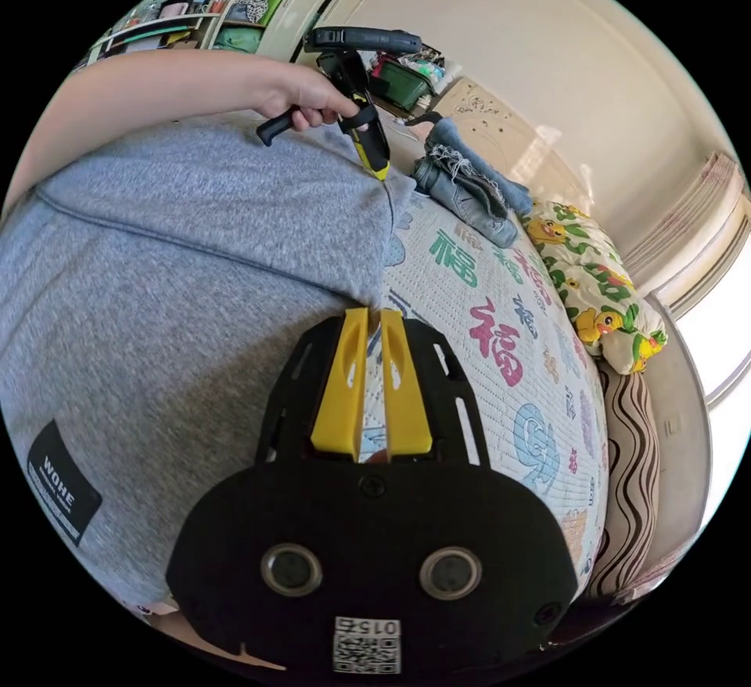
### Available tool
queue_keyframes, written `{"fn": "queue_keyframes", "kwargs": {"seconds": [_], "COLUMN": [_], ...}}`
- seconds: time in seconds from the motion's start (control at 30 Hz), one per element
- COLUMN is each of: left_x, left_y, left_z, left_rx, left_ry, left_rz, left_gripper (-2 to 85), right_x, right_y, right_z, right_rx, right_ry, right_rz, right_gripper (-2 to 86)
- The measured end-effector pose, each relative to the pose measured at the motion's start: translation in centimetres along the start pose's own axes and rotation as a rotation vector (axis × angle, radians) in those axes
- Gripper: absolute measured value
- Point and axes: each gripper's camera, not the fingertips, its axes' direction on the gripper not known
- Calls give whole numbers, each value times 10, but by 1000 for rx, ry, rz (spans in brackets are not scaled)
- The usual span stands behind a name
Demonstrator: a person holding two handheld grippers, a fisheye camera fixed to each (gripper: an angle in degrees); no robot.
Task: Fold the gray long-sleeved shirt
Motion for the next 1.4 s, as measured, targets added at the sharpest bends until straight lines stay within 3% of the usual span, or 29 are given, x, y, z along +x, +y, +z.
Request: {"fn": "queue_keyframes", "kwargs": {"seconds": [0.1, 0.2, 0.33, 0.47, 0.67, 0.87, 1.0, 1.4], "left_x": [-5, -15, -16, -29, -82, -109, -107, -83], "left_y": [27, 93, 234, 389, 541, 574, 585, 609], "left_z": [-58, -122, -197, -269, -303, -295, -281, -264], "left_rx": [104, 174, 186, 281, 483, 435, 388, 271], "left_ry": [5, 155, 273, 255, 144, 138, 169, 38], "left_rz": [40, 90, 252, 369, 249, 208, 230, 264], "left_gripper": [60, 77, 82, 82, 76, 90, 95, 93], "right_x": [21, 52, 85, 84, -30, -183, -267, -382], "right_y": [11, 33, 77, 120, 130, 114, 108, 42], "right_z": [-6, -21, -39, -62, -144, -195, -195, -99], "right_rx": [40, 144, 333, 503, 421, 501, 554, 276], "right_ry": [-67, -170, -214, -170, -205, -408, -372, -261], "right_rz": [79, 198, 402, 547, 344, 103, 174, 60], "right_gripper": [71, 68, 49, 37, 48, 64, 61, 85]}}
